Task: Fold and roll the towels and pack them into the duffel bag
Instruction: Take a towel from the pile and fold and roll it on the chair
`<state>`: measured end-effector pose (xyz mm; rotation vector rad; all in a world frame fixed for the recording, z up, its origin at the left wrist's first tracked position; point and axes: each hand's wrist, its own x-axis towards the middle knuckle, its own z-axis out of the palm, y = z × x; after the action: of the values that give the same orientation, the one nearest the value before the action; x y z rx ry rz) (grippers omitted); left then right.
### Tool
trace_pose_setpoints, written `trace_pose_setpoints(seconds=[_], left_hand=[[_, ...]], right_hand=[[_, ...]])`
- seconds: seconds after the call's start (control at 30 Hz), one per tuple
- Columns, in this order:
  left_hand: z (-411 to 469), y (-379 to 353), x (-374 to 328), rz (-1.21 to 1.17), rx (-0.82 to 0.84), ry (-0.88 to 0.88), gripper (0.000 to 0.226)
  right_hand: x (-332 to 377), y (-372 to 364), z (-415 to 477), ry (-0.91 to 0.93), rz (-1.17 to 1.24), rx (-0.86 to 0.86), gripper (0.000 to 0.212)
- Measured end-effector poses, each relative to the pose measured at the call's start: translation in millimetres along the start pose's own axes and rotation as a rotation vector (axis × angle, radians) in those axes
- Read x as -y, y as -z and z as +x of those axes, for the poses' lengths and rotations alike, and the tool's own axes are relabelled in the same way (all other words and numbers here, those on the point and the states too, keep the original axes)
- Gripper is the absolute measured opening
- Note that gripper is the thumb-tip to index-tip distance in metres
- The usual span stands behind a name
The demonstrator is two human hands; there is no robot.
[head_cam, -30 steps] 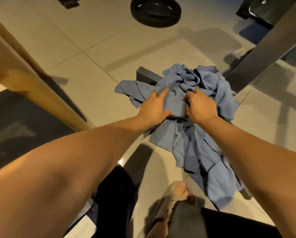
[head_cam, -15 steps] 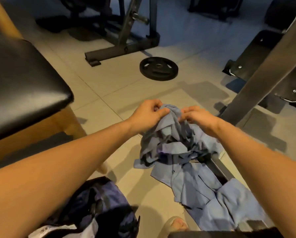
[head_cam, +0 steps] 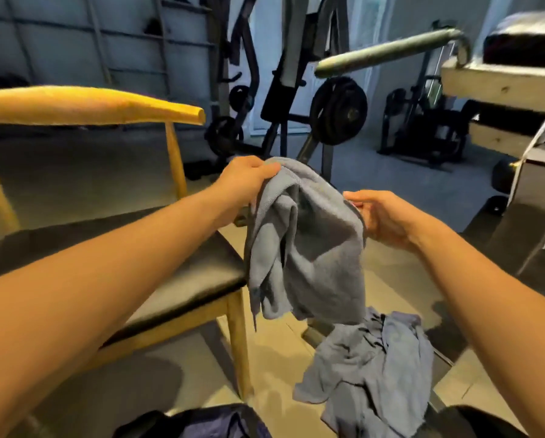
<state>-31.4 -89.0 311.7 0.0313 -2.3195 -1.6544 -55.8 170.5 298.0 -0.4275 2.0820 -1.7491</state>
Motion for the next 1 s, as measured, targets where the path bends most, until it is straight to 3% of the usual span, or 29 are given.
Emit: trace_pose_setpoints(seconds=[0.13,0.2,0.23,0.47,0.57,0.67,0.83,1.0], left_hand=[[-6,68,-21,-0.058,-0.049,0.033,0.033],[-7,98,-29,-0.057,-0.072,0.034,0.019],[-8,113,-33,-0.031,-0.094,0.024,0.011],[-15,210,-63,0.260,-0.164,0.017,0.022],[-23,247,-71,0.294,0.024,0.050,0.025],[-32,279,-62,0.217,0.259,0.122,0.036],[-46,315,-34,0.068,0.193,0.211,0.048],[-79,354,-3,0.123,0.018,0.358,0.045]], right_hand=[[48,-35,12,-0.001,-0.008,0.082,0.031],[73,-52,27,-0.006,-0.033,0.063,0.033],[84,-60,36,-0.001,-0.055,0.043,0.033],[161,-125,97,0.150,-0.188,-0.033,0.030],[185,-151,122,0.323,-0.189,-0.123,0.014],[204,-174,137,0.423,-0.270,-0.093,0.019],[211,-206,144,0.495,-0.402,-0.045,0.010],[200,-228,157,0.473,-0.438,-0.079,0.010]])
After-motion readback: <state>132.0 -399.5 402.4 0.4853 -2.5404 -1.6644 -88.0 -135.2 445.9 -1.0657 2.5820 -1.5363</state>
